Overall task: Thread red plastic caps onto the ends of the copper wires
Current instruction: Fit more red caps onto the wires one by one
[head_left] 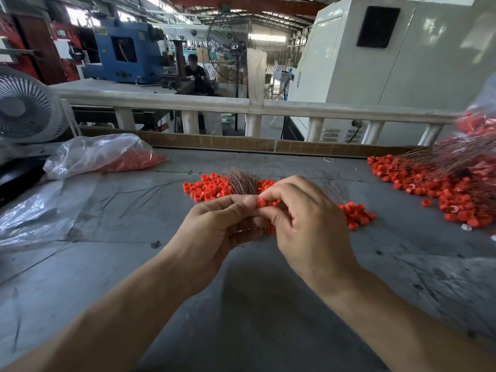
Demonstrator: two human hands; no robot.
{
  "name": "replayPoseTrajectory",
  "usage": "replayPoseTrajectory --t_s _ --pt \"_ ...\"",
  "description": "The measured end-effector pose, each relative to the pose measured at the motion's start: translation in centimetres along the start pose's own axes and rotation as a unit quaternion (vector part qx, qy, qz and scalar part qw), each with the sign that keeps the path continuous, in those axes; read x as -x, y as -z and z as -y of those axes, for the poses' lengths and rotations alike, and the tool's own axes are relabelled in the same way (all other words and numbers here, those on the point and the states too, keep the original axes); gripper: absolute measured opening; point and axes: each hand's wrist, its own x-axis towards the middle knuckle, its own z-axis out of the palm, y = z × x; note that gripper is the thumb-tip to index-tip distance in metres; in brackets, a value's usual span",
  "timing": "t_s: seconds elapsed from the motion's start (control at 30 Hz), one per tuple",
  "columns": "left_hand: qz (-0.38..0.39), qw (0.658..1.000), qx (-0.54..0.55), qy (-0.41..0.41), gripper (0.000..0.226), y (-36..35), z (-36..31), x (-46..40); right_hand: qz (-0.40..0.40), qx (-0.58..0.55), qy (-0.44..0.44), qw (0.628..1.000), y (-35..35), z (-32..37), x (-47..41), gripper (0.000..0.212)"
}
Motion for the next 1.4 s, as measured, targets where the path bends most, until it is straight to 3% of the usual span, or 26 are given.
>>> replayPoseTrajectory --t_s 0.6,0.87,1.17,1.4 --pt "0.006 1.0 -0.006 -0.004 0.031 -0.4 -0.4 0.3 0.033 -0.007 0.045 0.998 0.7 -0.7 -0.5 0.004" --pt "-0.016 0.999 -0.012 -0.034 0.029 -0.2 -0.3 0.1 0.058 0.009 0.052 0.997 0.9 -0.5 -0.2 0.019" --pt "-0.035 0.999 -0.015 -0.032 0.038 0.1 -0.6 0.0 0.064 -0.04 0.043 0.996 0.3 -0.6 -0.1 0.017" --pt "-0.064 0.996 -0.047 -0.044 0.029 0.4 -0.9 0.1 0.085 -0.079 0.034 0.993 -0.1 -0.7 0.1 0.022"
